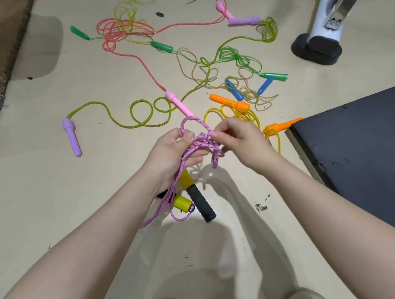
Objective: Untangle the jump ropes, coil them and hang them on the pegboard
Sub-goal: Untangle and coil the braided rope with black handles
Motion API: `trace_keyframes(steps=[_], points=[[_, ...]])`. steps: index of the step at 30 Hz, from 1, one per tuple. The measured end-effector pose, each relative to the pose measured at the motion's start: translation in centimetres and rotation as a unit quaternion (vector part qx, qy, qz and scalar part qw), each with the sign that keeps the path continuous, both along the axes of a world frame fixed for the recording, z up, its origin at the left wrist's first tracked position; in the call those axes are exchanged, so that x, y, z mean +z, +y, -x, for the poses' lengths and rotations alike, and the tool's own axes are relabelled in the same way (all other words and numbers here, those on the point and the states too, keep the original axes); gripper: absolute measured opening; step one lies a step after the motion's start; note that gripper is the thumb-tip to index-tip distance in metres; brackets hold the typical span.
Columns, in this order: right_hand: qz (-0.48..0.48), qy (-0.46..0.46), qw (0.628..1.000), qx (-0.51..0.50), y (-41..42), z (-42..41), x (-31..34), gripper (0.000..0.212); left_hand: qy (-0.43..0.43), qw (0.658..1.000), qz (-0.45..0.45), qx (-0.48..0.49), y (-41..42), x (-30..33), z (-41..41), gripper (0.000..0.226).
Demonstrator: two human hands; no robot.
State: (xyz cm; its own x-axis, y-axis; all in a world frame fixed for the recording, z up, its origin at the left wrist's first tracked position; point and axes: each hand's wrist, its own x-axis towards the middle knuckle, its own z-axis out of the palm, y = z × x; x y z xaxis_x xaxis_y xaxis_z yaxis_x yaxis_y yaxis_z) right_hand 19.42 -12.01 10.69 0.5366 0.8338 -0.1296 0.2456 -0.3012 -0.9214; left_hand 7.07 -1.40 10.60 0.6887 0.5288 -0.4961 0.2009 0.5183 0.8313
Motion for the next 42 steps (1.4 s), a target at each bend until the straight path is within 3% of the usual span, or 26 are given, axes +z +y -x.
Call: trace_keyframes(steps=[3,8,10,12,13,14,16,18,20,23,25,27,29,32,35,38,40,42], points=[[-0.019,0.267,0.960,-0.085,-1.0,-1.2,0.4,0.018,-0.011,0.999,0.009,0.052,0.8,-0.4,0.2,0.018],[-0.057,0.380,0.916,-0.116,-2.3,-2.4,-0.2,0.026,-0.123,0.964,0.184,0.147,1.8,-0.8,0.7,0.018],[-0.135,0.480,0.851,-0.165,-2.4,-2.5,-0.5,0.027,-0.147,0.953,0.227,0.138,1.8,-0.6,0.6,0.024],[-0.207,0.555,0.782,-0.192,-2.4,-2.6,-0.6,0.023,-0.125,0.960,0.217,0.122,1.7,-0.5,0.6,0.027],[-0.217,0.573,0.767,-0.191,-2.4,-2.6,-0.5,0.021,-0.104,0.966,0.205,0.121,1.6,-0.6,0.6,0.025],[-0.203,0.564,0.779,-0.184,-2.5,-2.7,-0.6,0.019,-0.082,0.970,0.193,0.125,1.5,-0.8,0.6,0.022],[-0.122,0.460,0.865,-0.161,-2.8,-3.1,-0.9,0.019,-0.062,0.970,0.188,0.142,1.7,-1.4,0.7,0.018],[-0.003,0.255,0.958,-0.130,-3.5,-3.4,-1.2,0.024,-0.060,0.969,0.185,0.153,2.4,-1.8,1.1,0.021],[0.078,0.089,0.987,-0.110,-4.1,-3.4,-1.2,0.031,-0.053,0.975,0.158,0.149,3.0,-2.0,1.6,0.024],[0.130,0.051,0.971,-0.194,-4.6,-3.4,-1.7,0.042,-0.013,0.987,0.100,0.127,3.4,-2.4,2.3,0.015],[0.114,0.169,0.922,-0.331,-4.5,-3.8,-1.8,0.053,0.033,0.991,0.060,0.112,3.8,-2.9,2.9,0.011],[0.077,0.294,0.870,-0.388,-4.8,-4.4,-1.5,0.059,0.081,0.989,0.022,0.120,4.2,-3.3,3.6,0.011],[0.089,0.302,0.872,-0.375,-5.6,-4.8,-1.8,0.062,0.128,0.980,-0.023,0.148,4.5,-3.4,4.3,0.010],[0.187,0.188,0.913,-0.309,-7.0,-4.9,-2.9,0.070,0.153,0.960,-0.052,0.230,5.2,-3.8,5.4,0.022],[0.339,0.046,0.919,-0.197,-8.5,-5.4,-4.2,0.094,0.131,0.944,-0.045,0.300,6.5,-4.6,6.9,0.027],[0.472,-0.123,0.867,-0.105,-9.7,-5.9,-5.5,0.082,0.056,0.929,-0.016,0.367,7.3,-4.6,7.9,0.024],[0.526,-0.190,0.826,-0.069,-10.0,-5.5,-6.1,0.054,0.015,0.930,-0.007,0.367,7.6,-4.0,7.9,0.017],[0.566,-0.218,0.794,-0.036,-9.6,-4.7,-6.5,0.048,-0.014,0.939,0.010,0.343,7.5,-3.2,7.2,0.016]])
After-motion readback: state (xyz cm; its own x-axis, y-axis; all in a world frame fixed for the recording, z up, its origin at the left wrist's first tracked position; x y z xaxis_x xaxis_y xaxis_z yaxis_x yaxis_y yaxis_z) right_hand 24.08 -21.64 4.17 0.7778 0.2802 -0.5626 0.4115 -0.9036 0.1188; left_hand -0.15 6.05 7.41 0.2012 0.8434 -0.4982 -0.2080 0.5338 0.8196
